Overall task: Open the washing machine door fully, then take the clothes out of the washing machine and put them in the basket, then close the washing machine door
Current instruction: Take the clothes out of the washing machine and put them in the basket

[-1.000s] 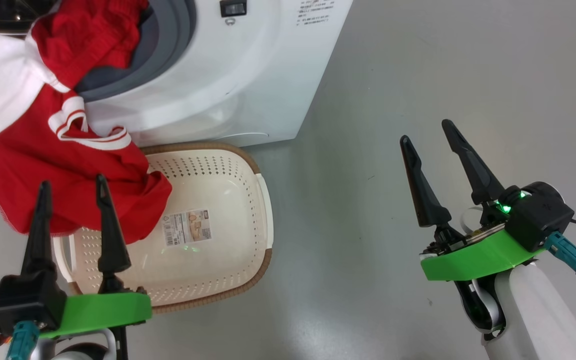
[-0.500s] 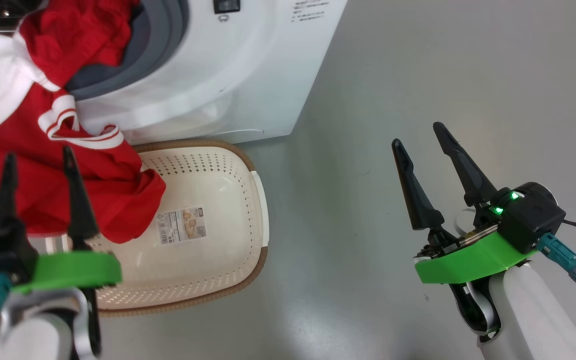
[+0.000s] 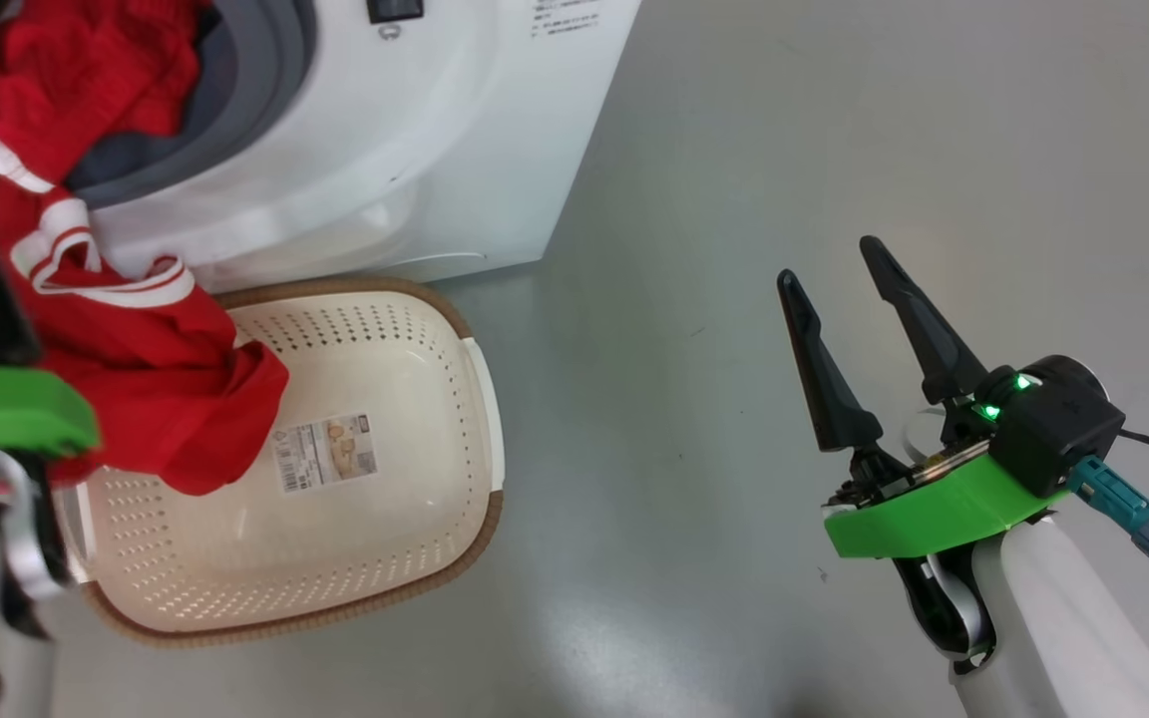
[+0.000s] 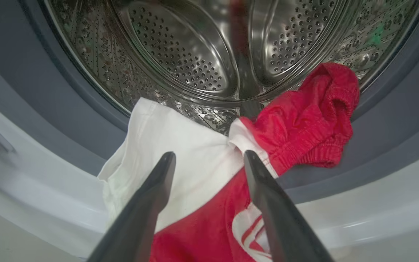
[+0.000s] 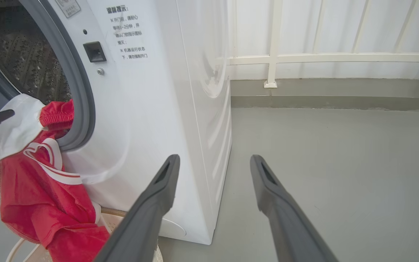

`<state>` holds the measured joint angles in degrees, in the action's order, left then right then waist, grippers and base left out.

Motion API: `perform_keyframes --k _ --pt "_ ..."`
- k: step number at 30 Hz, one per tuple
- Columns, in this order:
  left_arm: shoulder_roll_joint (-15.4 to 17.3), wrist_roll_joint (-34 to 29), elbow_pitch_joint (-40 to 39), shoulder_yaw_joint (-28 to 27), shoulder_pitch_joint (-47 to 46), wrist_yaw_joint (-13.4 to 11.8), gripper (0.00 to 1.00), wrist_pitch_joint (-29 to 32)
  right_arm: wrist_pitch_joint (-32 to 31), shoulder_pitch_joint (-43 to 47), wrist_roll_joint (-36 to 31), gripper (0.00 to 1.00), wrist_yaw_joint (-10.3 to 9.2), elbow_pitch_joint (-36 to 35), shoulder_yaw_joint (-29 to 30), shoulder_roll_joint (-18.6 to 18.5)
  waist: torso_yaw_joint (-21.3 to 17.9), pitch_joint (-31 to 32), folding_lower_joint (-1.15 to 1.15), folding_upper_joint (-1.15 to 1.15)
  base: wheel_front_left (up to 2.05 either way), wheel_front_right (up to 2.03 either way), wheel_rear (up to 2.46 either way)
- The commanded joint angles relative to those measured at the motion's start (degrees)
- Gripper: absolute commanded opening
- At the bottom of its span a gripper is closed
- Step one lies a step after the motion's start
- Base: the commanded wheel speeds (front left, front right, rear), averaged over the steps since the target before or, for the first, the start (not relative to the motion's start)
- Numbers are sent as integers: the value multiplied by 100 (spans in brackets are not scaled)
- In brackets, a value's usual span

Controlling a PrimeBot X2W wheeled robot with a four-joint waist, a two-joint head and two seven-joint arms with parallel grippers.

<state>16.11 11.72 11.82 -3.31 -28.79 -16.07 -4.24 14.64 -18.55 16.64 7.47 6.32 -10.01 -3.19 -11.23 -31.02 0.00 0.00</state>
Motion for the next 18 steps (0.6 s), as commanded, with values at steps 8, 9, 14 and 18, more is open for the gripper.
perform_keyframes --k 8,9,14,18 --pt "579 -15 455 -232 -703 72 100 0 36 -65 72 100 2 -86 -167 29 -81 -66 0 0 0 0 0" --pt "597 -13 551 -211 -757 86 100 65 36 -70 75 100 2 -83 -174 29 -85 -69 0 0 0 0 0" --pt "707 -30 917 -121 -1048 108 100 414 36 -90 74 100 2 -65 -209 30 -113 -71 0 0 0 0 0" --pt "785 -112 1030 3 -1170 121 100 719 36 -90 80 100 2 -48 -225 30 -132 -59 0 0 0 0 0"
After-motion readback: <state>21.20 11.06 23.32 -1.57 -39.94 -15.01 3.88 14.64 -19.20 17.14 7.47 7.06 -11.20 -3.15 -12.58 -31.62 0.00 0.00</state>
